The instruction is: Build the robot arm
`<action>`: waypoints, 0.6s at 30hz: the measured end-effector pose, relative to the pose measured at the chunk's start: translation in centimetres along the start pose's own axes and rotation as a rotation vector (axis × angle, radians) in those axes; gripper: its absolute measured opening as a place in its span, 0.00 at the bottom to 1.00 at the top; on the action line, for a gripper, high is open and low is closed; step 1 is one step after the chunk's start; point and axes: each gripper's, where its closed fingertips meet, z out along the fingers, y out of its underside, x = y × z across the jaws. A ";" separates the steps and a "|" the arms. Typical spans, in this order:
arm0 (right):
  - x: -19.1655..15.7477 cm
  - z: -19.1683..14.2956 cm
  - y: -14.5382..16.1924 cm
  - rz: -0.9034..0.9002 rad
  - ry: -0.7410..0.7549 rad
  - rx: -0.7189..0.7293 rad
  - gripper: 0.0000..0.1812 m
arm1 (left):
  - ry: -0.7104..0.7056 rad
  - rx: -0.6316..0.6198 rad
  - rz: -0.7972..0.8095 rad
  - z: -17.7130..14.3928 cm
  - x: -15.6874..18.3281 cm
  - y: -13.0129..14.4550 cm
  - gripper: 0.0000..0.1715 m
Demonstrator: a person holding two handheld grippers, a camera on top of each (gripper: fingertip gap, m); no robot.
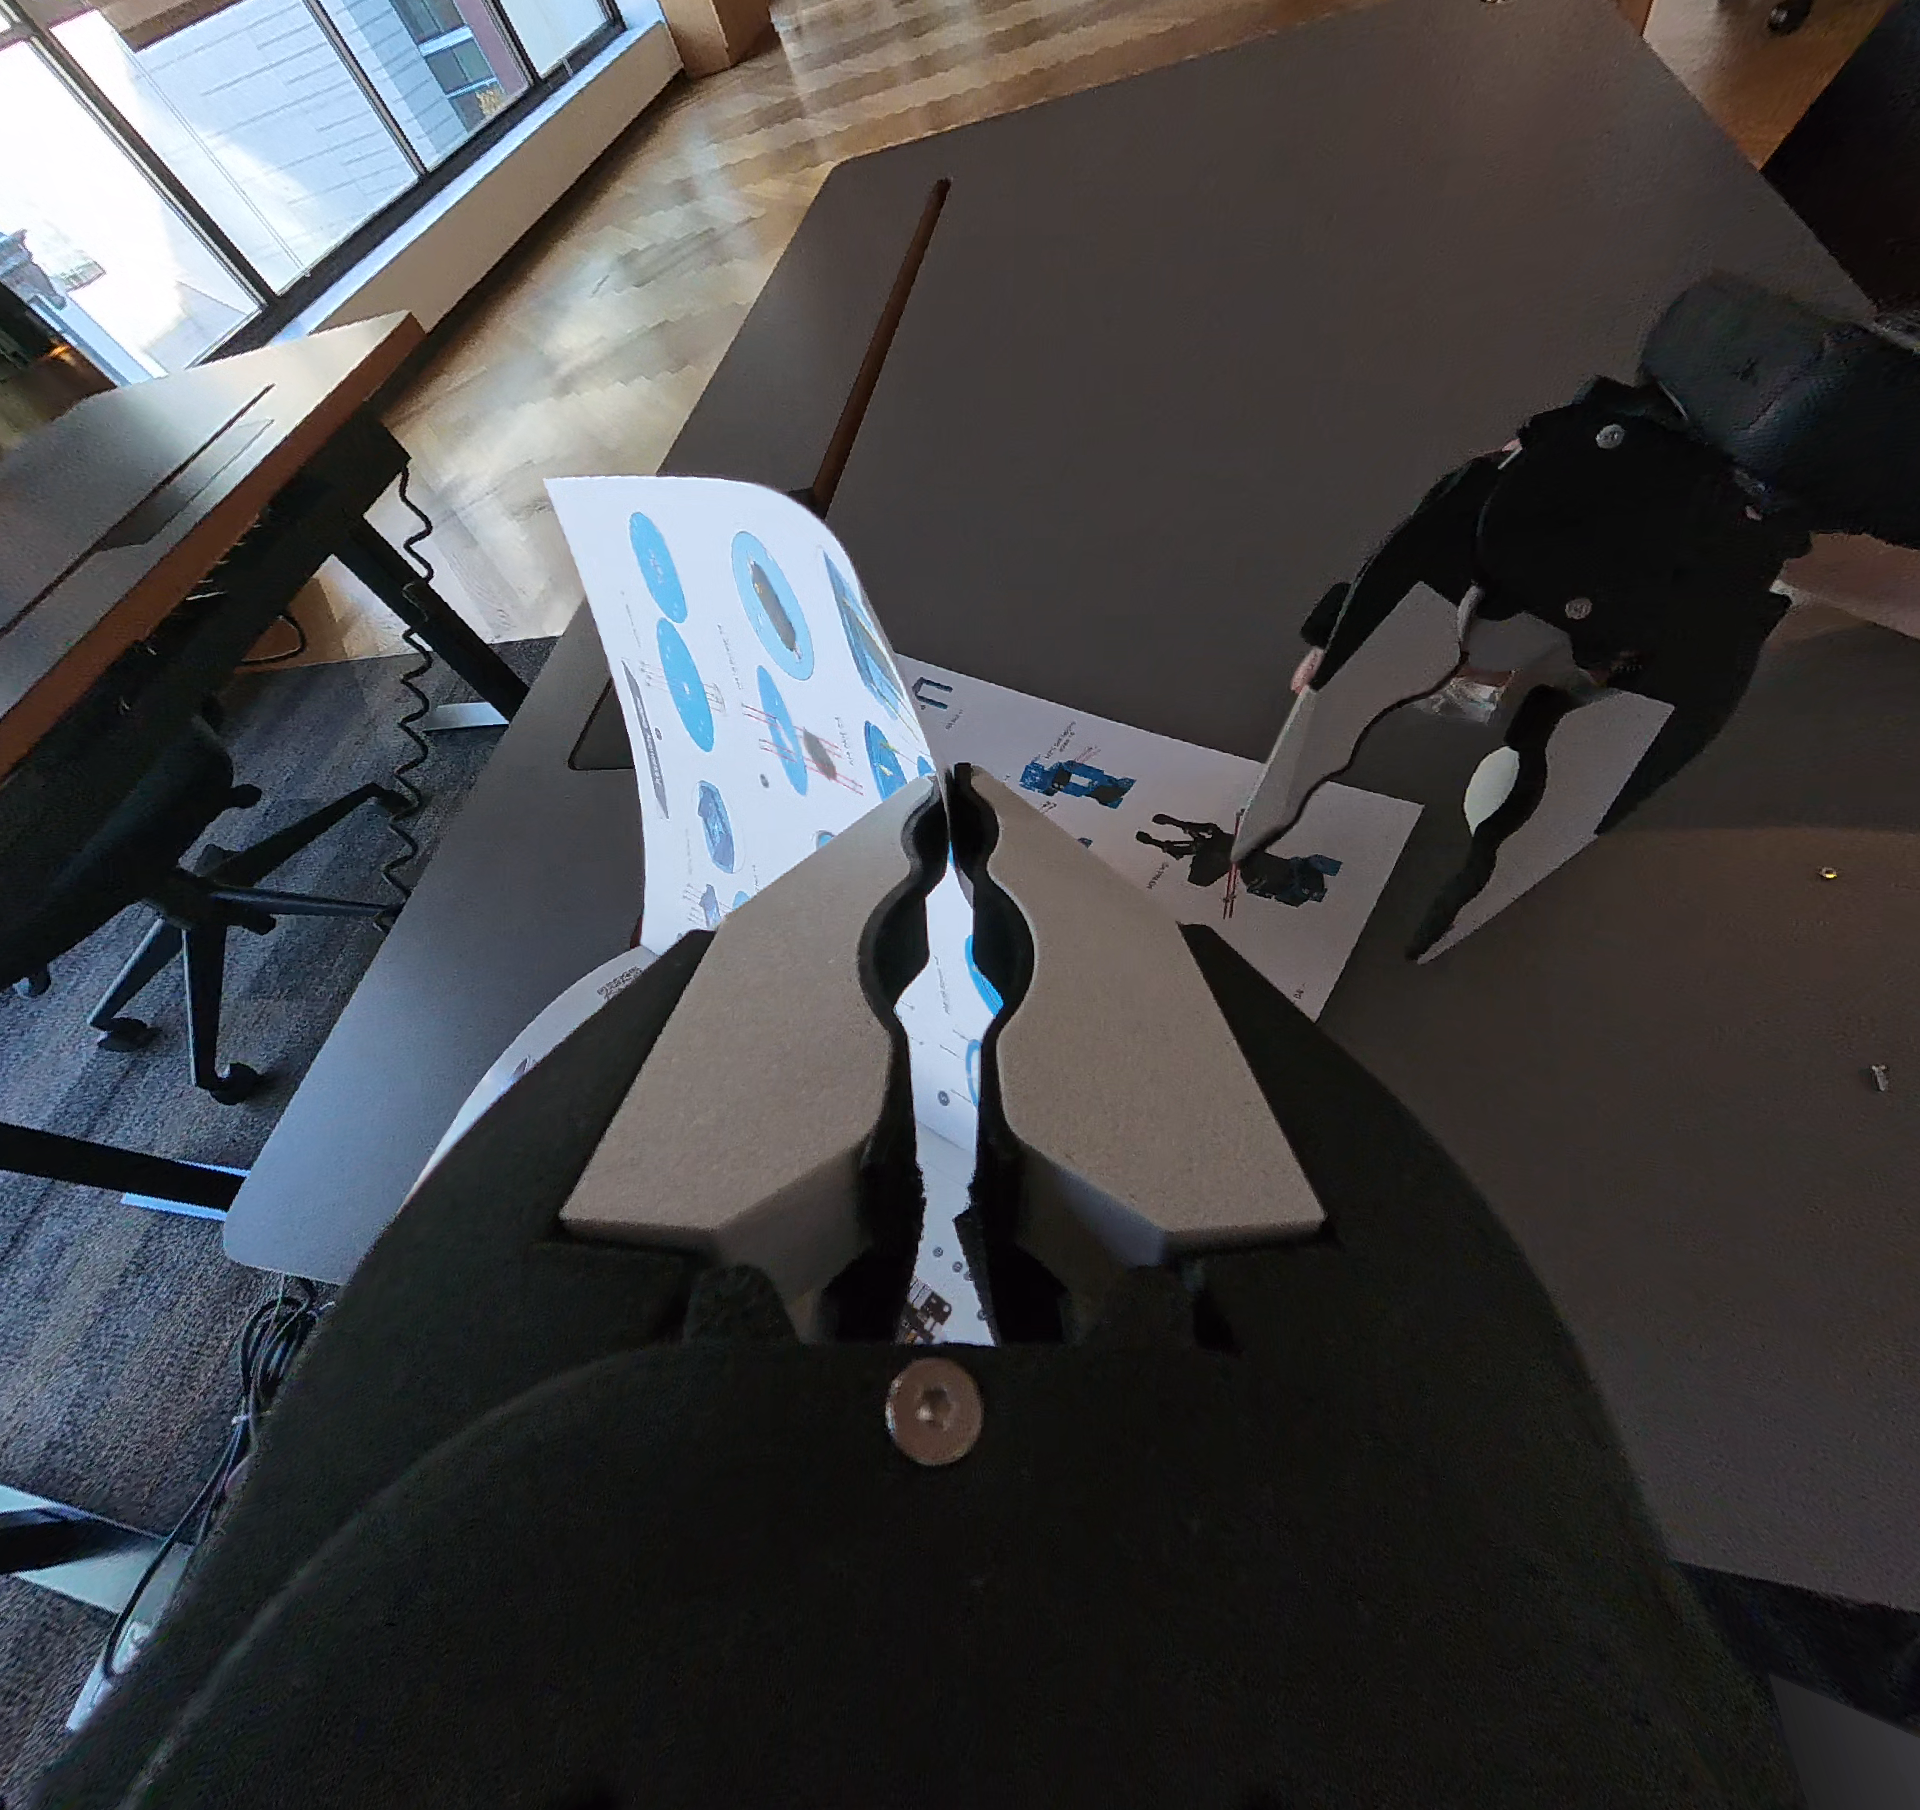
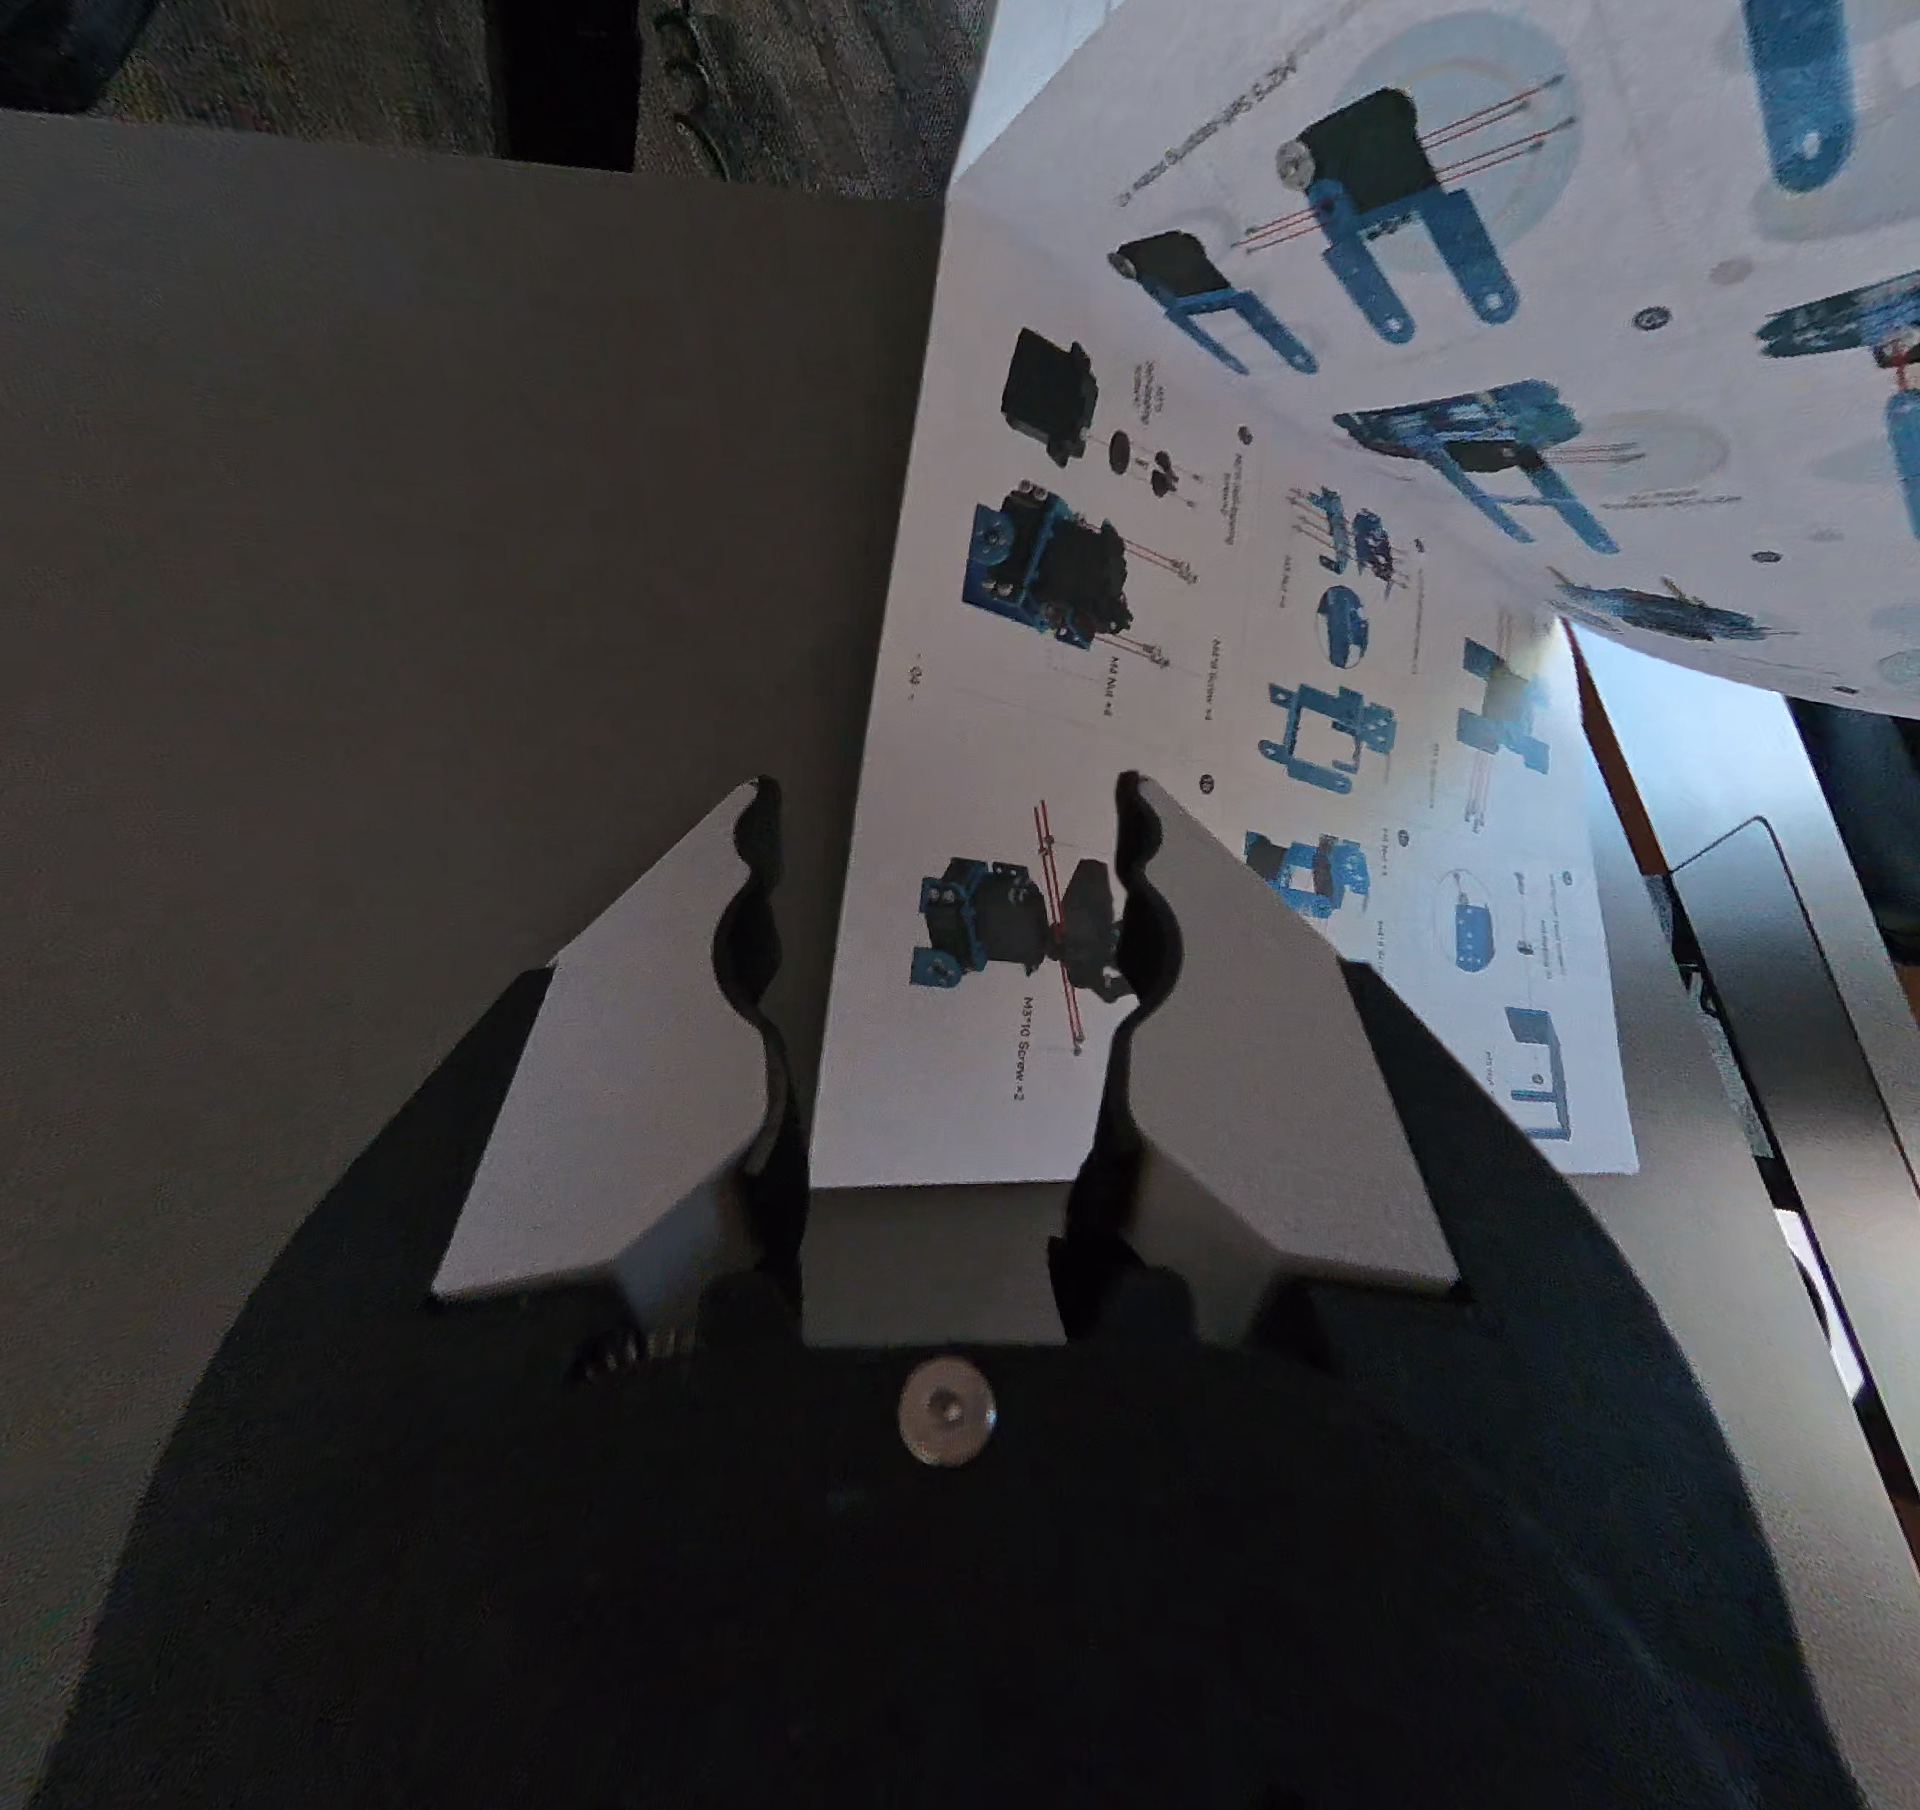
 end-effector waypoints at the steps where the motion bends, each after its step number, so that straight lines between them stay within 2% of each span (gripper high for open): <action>1: -0.1 0.1 0.2 -0.003 -0.002 -0.016 0.33 | -0.003 -0.003 0.004 0.0 0.0 0.0 0.00; 8: 0.2 0.9 2.3 -0.033 0.019 -0.115 0.27 | -0.006 -0.018 0.029 0.3 0.3 0.1 0.00; 18: 0.1 0.9 1.8 -0.067 0.029 -0.107 0.20 | 0.038 -0.063 0.061 0.8 1.5 1.4 0.00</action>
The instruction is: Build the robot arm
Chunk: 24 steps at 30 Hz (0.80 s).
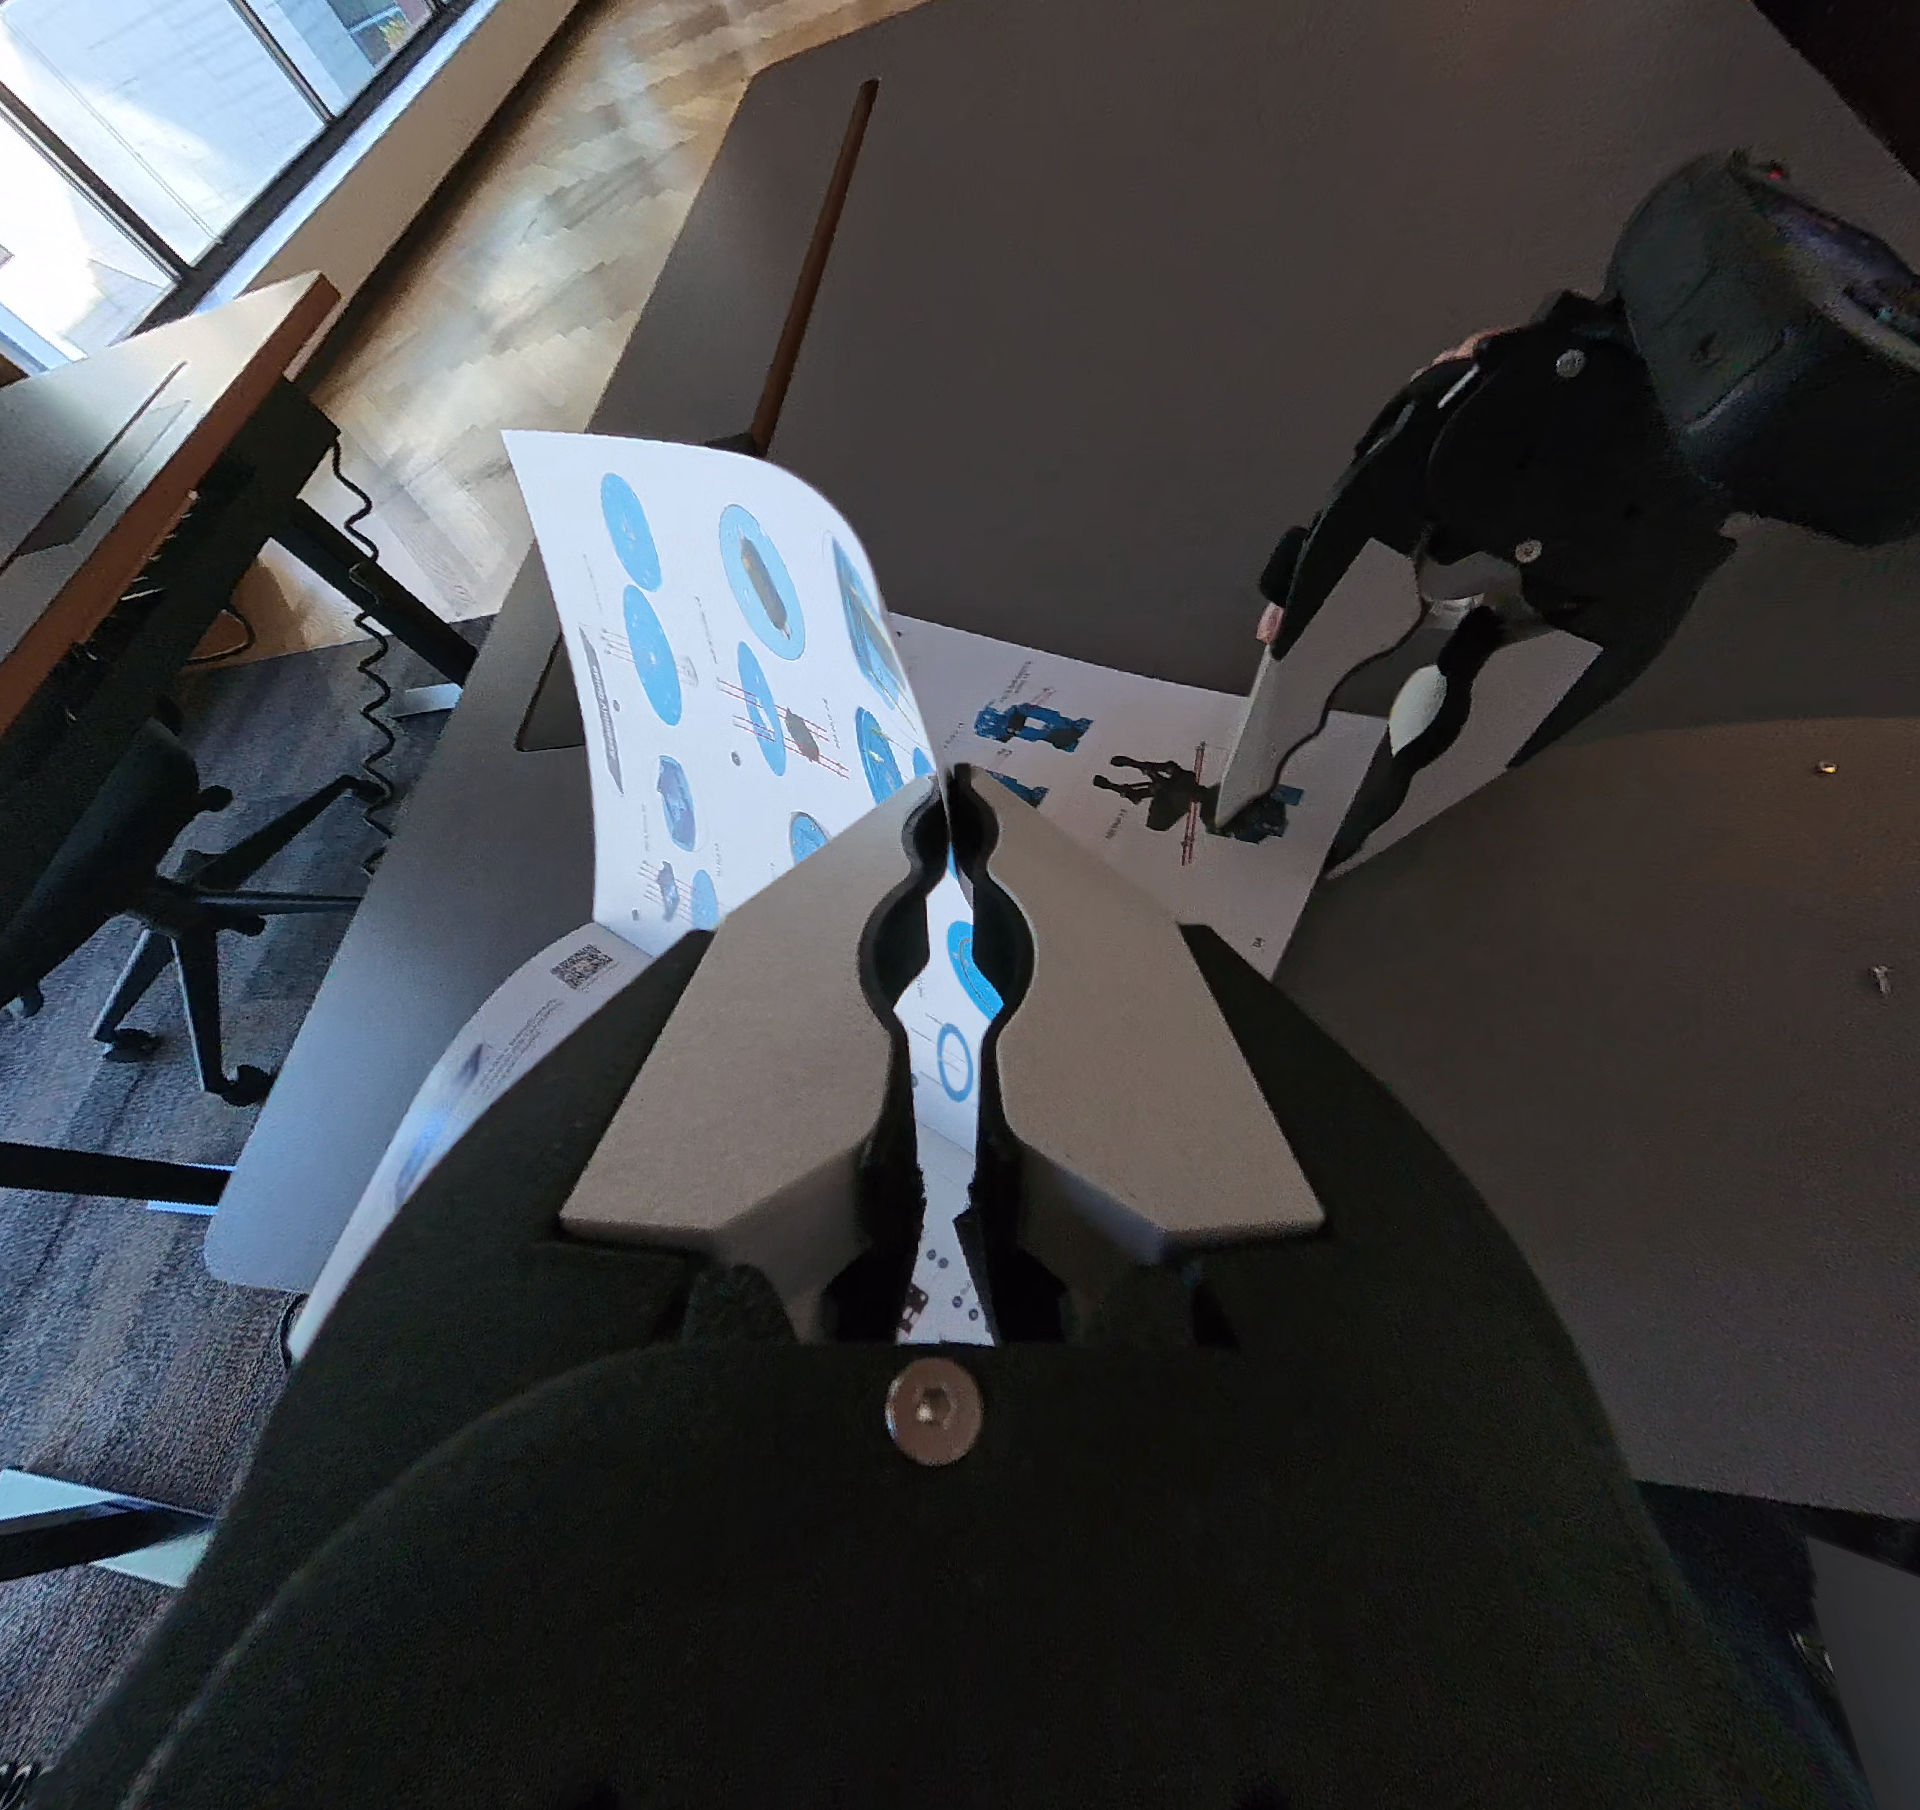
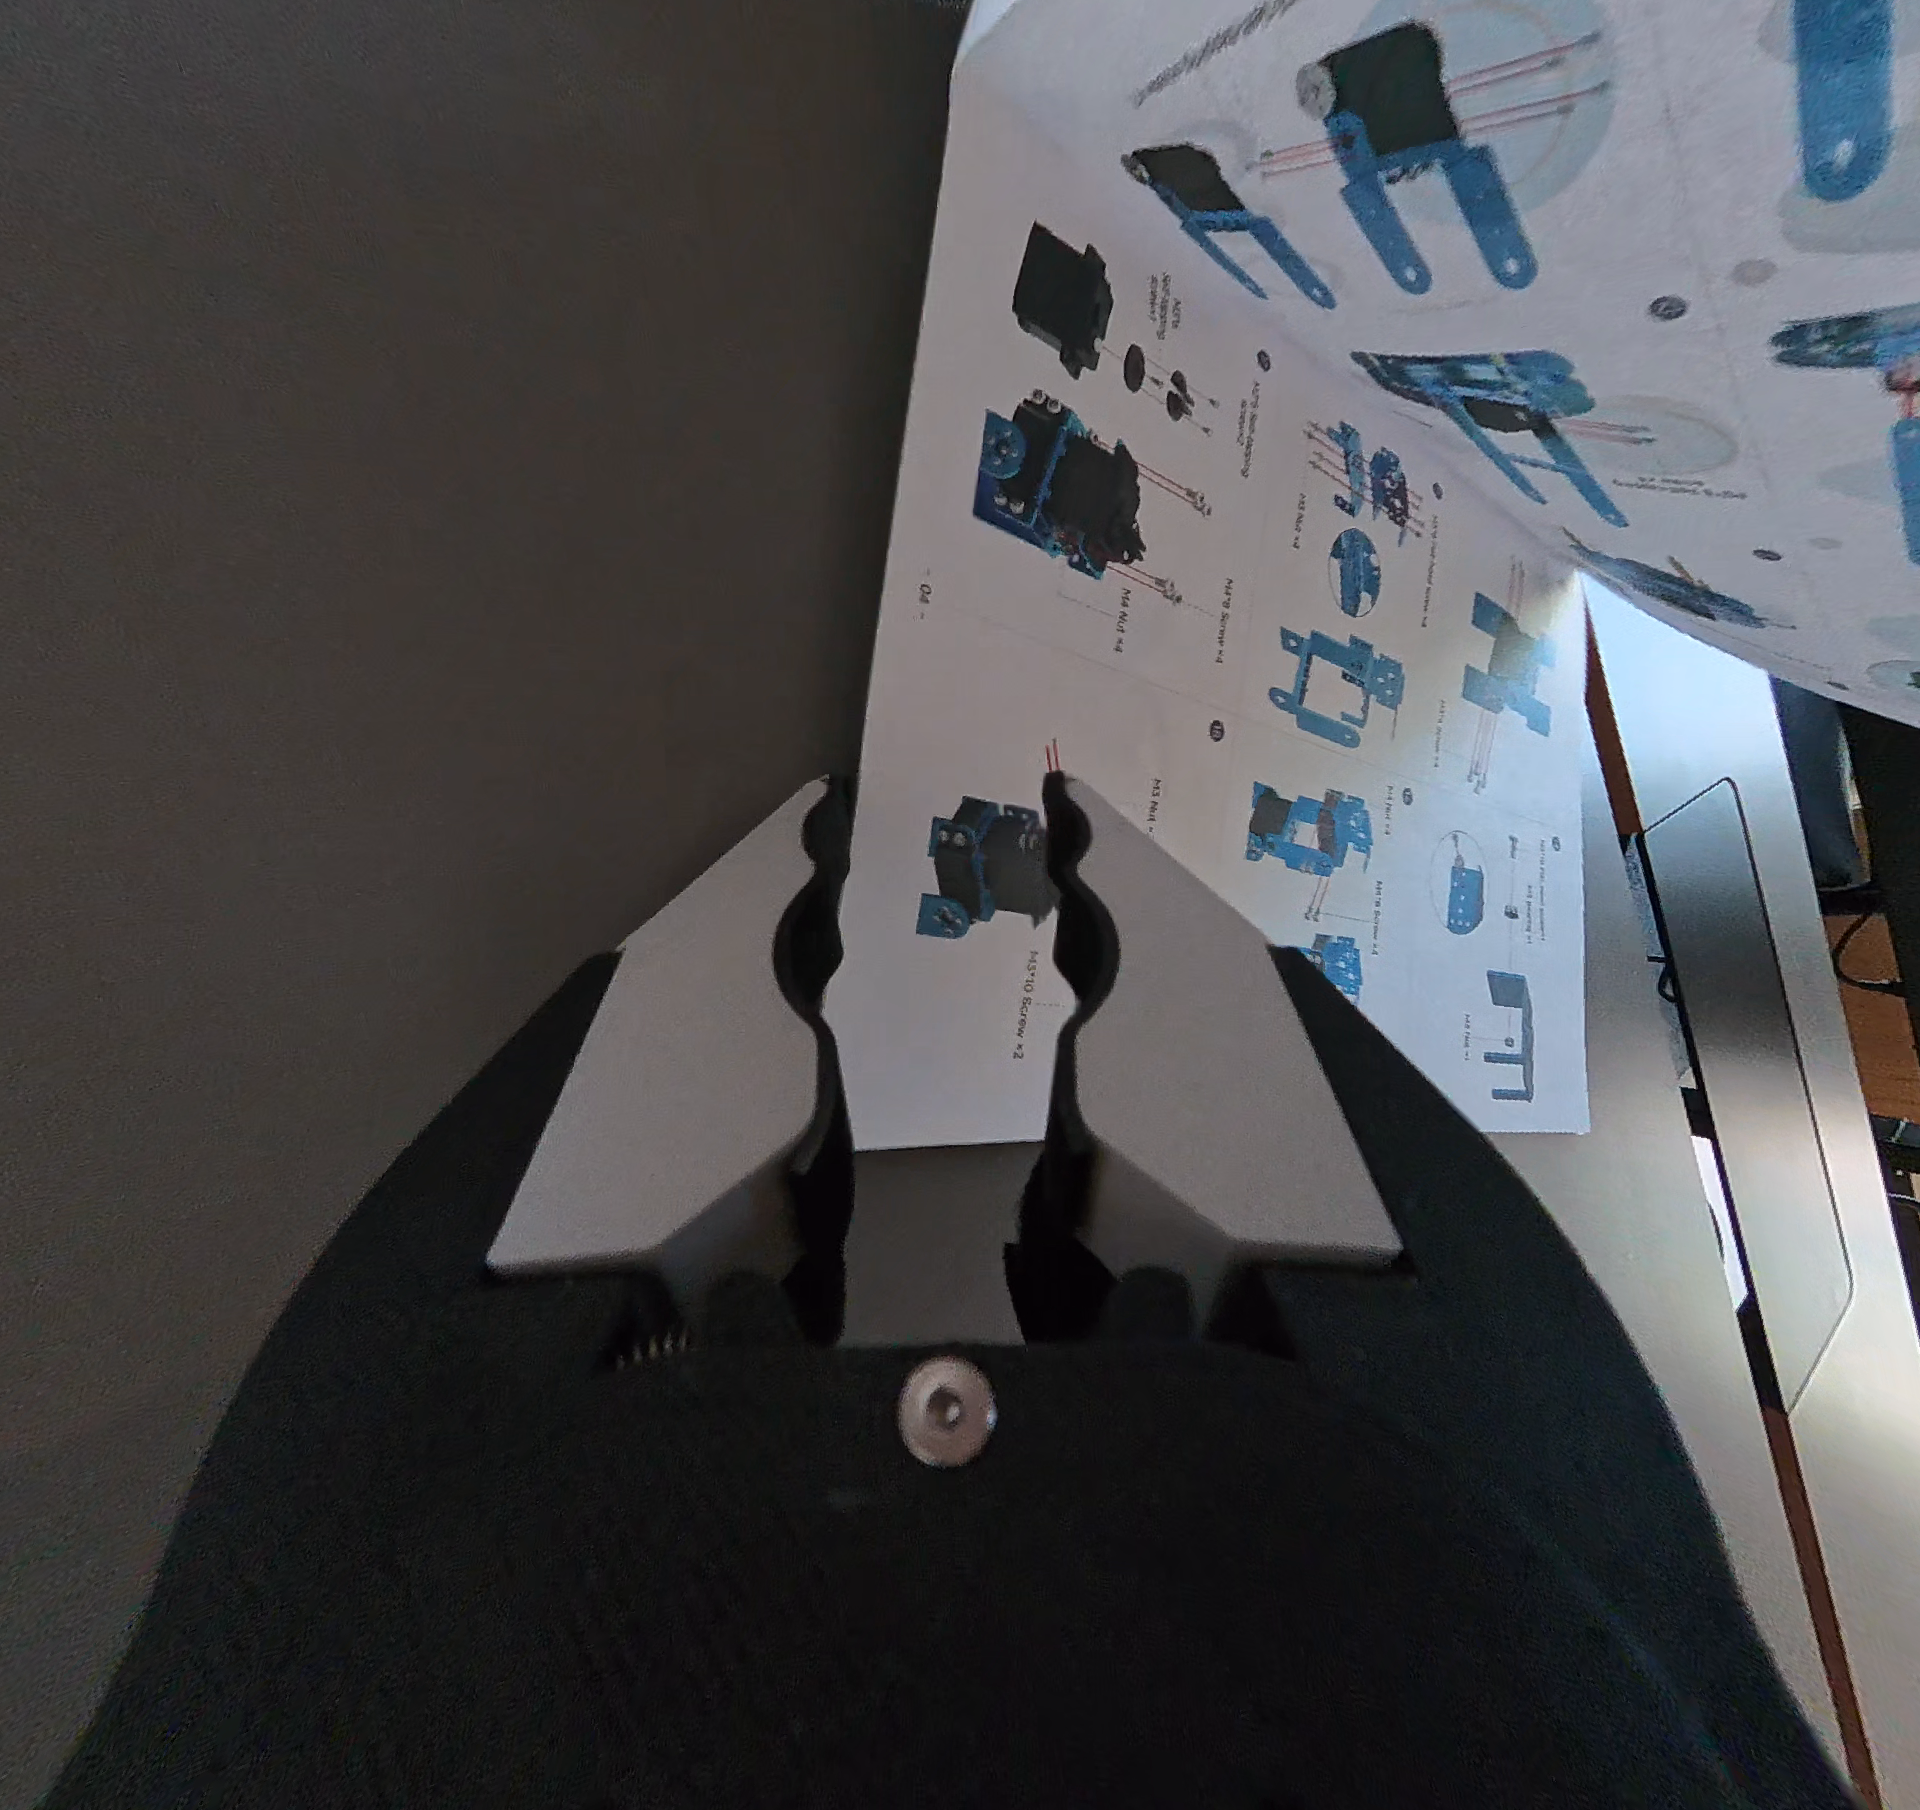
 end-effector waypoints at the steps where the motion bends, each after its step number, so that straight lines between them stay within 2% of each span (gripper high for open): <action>1: 0.0 -0.1 -0.2 -0.008 0.005 0.006 0.16 | 0.014 -0.014 0.006 0.2 0.3 0.3 0.00; 5: 0.1 -0.7 -1.1 -0.067 0.038 0.028 0.02 | 0.069 -0.068 0.026 1.5 2.0 1.9 0.00; 9: 0.5 -0.7 -1.2 -0.141 0.098 0.000 0.01 | 0.126 -0.092 -0.008 2.9 3.2 2.9 0.00; 14: 1.2 -1.0 -2.0 -0.241 0.187 -0.010 0.00 | 0.282 -0.190 -0.058 5.3 6.1 5.5 0.07; 18: 1.4 -1.2 -2.3 -0.243 0.202 -0.007 0.00 | 0.384 -0.286 -0.043 6.6 9.2 8.1 0.17; 20: 1.3 -1.2 -2.3 -0.241 0.198 -0.006 0.00 | 0.381 -0.322 -0.014 7.1 9.9 9.4 0.15; 22: 1.2 -1.1 -2.2 -0.249 0.190 -0.018 0.00 | 0.341 -0.296 0.025 7.4 9.7 9.5 0.08; 24: 1.1 -1.0 -2.3 -0.261 0.191 -0.016 0.00 | 0.346 -0.278 0.032 7.4 9.7 9.5 0.08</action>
